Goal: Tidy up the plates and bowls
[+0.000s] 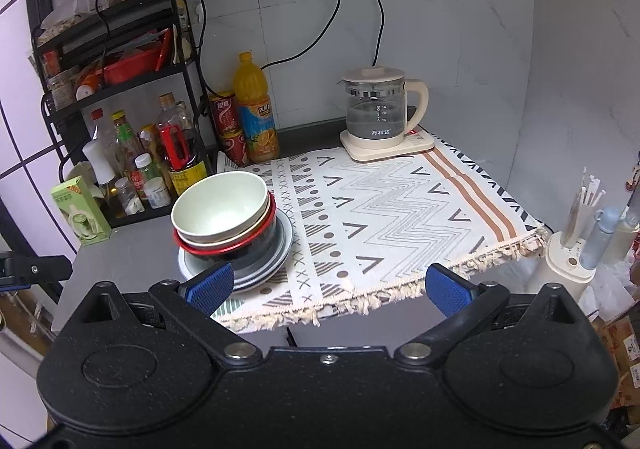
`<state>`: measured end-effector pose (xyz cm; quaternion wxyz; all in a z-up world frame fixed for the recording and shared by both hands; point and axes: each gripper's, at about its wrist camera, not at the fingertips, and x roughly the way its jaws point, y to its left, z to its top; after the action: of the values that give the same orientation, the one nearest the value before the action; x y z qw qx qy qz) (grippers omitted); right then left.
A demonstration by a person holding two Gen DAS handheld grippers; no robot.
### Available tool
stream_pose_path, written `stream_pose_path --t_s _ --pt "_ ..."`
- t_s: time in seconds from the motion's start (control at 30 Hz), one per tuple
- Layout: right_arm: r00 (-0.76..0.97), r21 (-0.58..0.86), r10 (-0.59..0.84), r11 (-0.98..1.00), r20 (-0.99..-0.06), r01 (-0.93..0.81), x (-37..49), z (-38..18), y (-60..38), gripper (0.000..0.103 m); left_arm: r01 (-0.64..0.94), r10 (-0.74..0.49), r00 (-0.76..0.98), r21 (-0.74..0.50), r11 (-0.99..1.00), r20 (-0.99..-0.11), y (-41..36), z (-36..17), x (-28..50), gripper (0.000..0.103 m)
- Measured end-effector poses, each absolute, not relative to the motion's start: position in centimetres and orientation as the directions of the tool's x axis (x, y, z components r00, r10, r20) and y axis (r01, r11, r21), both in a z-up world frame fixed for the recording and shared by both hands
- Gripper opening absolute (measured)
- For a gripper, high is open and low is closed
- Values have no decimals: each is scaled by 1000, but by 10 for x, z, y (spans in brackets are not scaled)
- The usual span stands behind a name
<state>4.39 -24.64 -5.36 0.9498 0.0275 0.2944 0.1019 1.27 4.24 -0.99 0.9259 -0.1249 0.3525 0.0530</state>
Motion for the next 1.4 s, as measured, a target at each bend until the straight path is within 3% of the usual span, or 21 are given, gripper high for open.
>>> stream_pose_path --t_s 0.63,1.4 --pt "828 63 165 986 -536 -156 -4 -59 -255 103 -121 34 779 -96 988 -626 17 -9 -29 103" --pt "835 46 176 983 -521 -178 -12 -62 -255 103 -98 12 783 -105 990 -622 13 -14 -34 103"
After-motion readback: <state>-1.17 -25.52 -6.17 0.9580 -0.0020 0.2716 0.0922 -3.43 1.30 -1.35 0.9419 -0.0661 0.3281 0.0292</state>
